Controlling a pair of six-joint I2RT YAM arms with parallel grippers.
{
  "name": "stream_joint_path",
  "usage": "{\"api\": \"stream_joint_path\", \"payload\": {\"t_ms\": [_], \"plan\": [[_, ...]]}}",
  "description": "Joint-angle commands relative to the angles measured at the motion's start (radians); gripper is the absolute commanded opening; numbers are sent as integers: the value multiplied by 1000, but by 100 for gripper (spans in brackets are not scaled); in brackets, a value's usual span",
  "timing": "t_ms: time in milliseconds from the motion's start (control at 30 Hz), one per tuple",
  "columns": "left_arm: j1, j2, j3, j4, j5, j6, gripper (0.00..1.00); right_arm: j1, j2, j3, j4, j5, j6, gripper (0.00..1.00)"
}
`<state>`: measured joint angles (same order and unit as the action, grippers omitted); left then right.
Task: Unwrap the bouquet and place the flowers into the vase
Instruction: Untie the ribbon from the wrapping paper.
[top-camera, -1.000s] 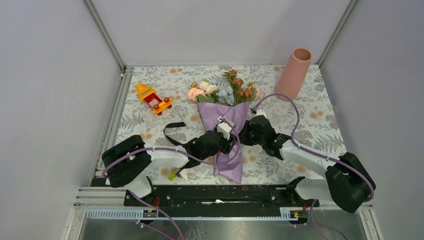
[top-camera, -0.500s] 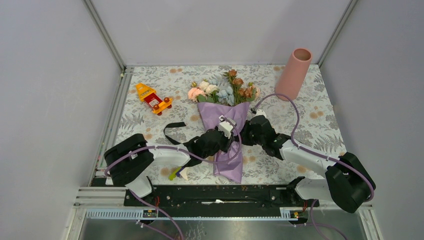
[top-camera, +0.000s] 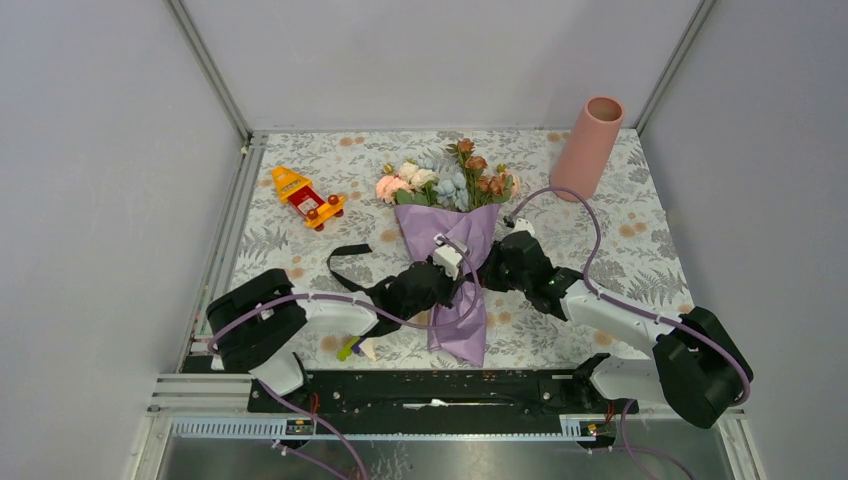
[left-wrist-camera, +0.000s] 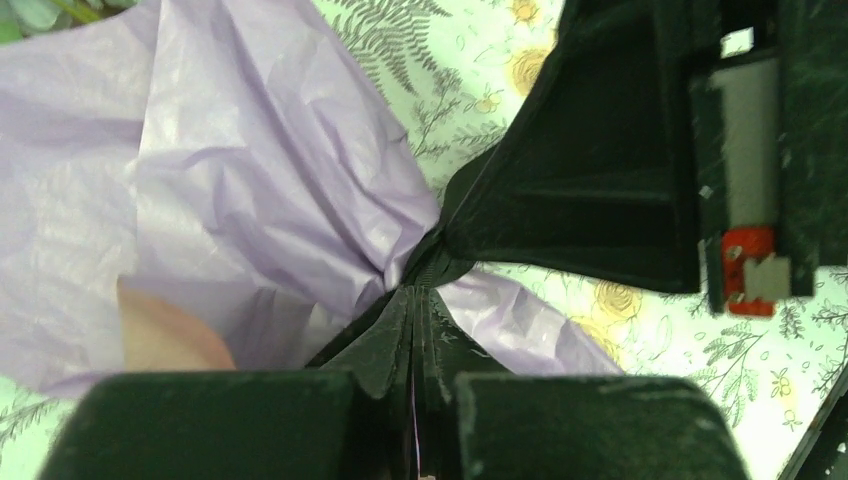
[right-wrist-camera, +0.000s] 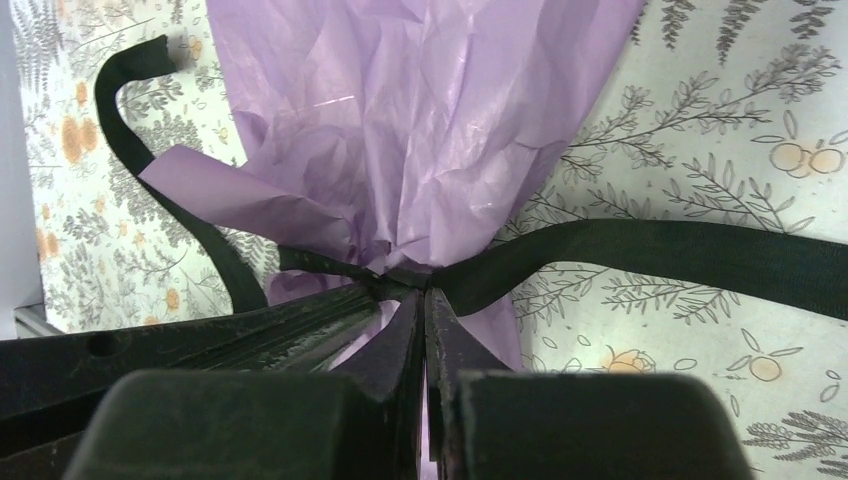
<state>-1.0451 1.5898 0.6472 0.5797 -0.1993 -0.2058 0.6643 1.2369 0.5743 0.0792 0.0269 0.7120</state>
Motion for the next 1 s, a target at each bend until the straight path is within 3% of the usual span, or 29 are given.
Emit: {"api": "stream_joint_path", "payload": {"t_ms": [0,433,467,600,700,967], "plan": [[4,-69,-59,70,-64,-54,0,-2,-25,4,-46,78,1,0],[4,-221,-174,23,-120,-100,0,-2,-28,-4,-49,96,-3,0],[5,-225,-165,16,-101,-89,3,-2,-30,-7,-45,91,-2,0],[5,-219,-115,18,1,-30,33,-1,-30,-7,-36,77,-4,0],[6,-179,-42,-14,74,33,44,-1,-28,-8,-29,70,-2,0],[28,-59,77,-100,113,96,48,-1,-41,-13,-30,63,-2,0]]}}
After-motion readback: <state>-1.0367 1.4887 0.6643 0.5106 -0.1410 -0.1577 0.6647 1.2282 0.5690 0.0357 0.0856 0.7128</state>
